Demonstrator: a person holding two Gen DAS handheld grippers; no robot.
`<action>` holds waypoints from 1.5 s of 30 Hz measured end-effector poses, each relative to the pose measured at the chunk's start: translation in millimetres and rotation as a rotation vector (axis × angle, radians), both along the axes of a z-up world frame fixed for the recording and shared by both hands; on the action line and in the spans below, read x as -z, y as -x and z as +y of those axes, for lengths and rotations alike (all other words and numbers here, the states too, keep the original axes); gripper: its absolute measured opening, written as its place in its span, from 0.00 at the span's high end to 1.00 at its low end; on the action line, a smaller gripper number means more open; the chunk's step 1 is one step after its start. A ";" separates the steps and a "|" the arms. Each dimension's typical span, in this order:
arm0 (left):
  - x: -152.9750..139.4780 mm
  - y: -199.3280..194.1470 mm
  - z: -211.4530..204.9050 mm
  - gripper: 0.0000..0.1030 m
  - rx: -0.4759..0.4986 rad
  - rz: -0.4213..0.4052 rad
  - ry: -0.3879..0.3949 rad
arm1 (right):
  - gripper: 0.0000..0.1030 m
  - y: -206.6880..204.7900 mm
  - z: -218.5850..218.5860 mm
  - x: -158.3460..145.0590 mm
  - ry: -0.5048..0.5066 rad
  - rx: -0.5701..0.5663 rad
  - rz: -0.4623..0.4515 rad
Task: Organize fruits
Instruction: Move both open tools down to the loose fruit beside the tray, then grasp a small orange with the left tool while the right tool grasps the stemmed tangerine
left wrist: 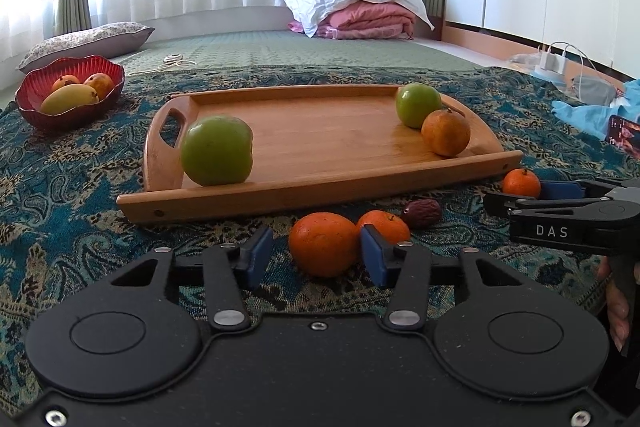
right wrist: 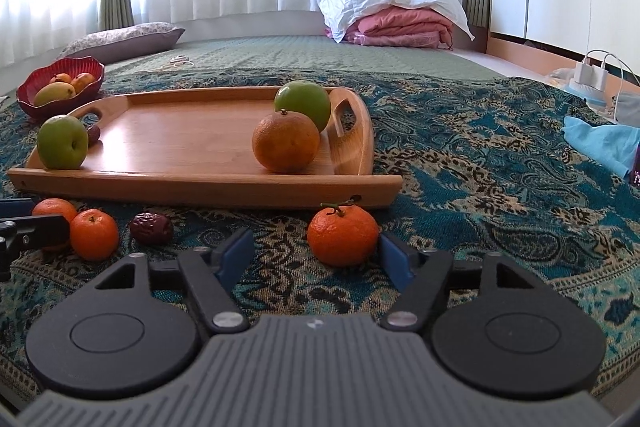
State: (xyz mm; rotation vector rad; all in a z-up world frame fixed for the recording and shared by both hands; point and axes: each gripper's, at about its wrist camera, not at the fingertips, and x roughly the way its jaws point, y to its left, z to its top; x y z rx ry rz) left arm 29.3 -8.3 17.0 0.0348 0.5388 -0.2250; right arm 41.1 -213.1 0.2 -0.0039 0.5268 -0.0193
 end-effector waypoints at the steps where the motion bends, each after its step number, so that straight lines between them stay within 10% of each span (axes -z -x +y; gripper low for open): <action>1: -0.2 2.3 -0.1 0.57 -0.001 -0.003 -0.001 | 0.27 0.1 -0.6 -0.1 -0.001 0.003 0.000; 11: 1.2 14.6 -4.3 0.60 0.028 -0.025 -0.058 | 0.50 3.9 -3.3 1.4 0.008 0.032 -0.012; 45: -31.2 -32.1 -6.6 0.65 -0.065 -0.054 0.018 | 0.60 -20.9 34.7 -33.6 -0.040 -0.110 -0.087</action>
